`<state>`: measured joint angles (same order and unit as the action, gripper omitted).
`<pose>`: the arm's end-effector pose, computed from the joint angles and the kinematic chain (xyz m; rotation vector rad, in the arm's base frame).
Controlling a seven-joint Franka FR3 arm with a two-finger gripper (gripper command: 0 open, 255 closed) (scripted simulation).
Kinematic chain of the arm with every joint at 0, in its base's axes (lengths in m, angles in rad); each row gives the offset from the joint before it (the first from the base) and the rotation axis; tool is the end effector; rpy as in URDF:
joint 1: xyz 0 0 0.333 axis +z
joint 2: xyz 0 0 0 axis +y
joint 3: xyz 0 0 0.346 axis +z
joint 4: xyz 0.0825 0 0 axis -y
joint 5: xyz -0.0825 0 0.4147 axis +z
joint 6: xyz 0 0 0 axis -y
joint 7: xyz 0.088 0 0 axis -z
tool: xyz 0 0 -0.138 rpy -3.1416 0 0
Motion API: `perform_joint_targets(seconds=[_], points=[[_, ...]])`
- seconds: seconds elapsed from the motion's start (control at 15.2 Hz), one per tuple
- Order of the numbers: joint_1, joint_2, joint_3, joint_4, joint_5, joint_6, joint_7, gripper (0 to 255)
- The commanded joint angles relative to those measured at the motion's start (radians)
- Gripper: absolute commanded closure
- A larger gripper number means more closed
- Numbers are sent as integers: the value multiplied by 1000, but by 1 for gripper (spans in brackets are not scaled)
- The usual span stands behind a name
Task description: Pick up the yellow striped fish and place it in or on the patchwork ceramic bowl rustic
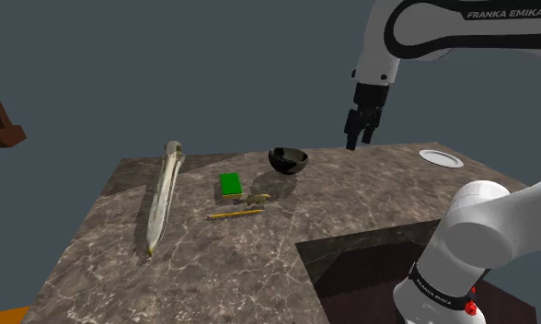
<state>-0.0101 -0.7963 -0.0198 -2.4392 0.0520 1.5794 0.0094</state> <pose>0.3091 -0.0032 0.5433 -3.0730 0.0538 0.0971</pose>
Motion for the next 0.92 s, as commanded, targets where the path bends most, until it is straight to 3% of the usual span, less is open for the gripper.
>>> perform_joint_targets(seconds=[0.0,0.86], points=[[0,0,0,0,0,0,0,0],[140,423,-33,35,-25,430,-374,0]])
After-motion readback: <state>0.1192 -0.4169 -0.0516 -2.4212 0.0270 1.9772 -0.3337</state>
